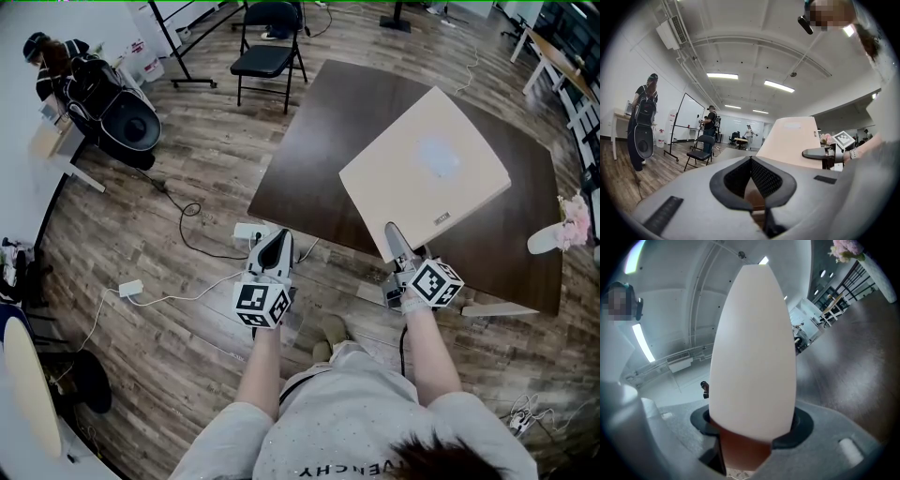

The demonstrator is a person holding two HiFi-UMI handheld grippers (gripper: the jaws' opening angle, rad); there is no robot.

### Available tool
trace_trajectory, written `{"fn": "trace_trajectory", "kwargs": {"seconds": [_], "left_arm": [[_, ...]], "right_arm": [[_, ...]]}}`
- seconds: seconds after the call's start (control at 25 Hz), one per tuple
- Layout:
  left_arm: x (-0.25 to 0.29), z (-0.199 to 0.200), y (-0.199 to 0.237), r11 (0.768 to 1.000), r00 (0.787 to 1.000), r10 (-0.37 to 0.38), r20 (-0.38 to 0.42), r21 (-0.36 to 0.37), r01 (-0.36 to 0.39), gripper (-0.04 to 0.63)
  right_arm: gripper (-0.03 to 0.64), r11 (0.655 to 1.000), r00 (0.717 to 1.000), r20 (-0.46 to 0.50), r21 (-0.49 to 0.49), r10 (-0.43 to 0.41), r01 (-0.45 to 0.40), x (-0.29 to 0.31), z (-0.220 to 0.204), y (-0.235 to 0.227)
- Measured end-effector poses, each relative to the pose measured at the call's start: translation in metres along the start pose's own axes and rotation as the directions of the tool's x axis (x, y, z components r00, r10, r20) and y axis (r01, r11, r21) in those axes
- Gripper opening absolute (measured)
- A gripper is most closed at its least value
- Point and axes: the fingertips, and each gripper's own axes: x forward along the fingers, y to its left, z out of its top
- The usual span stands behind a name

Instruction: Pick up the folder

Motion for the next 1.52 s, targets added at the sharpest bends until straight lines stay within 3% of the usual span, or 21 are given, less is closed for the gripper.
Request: {"fn": "trace_trajectory", "kwargs": {"seconds": [1.52], "left_arm": [[-0.004,0.044,0.008,0.999,0.999,0.0,0.05,0.041,-0.002,-0.002]], "right_arm": [[0.261,0.989,0.996,0.084,-0.143,-0.032,0.043,-0.012,0.039,0.023]]}}
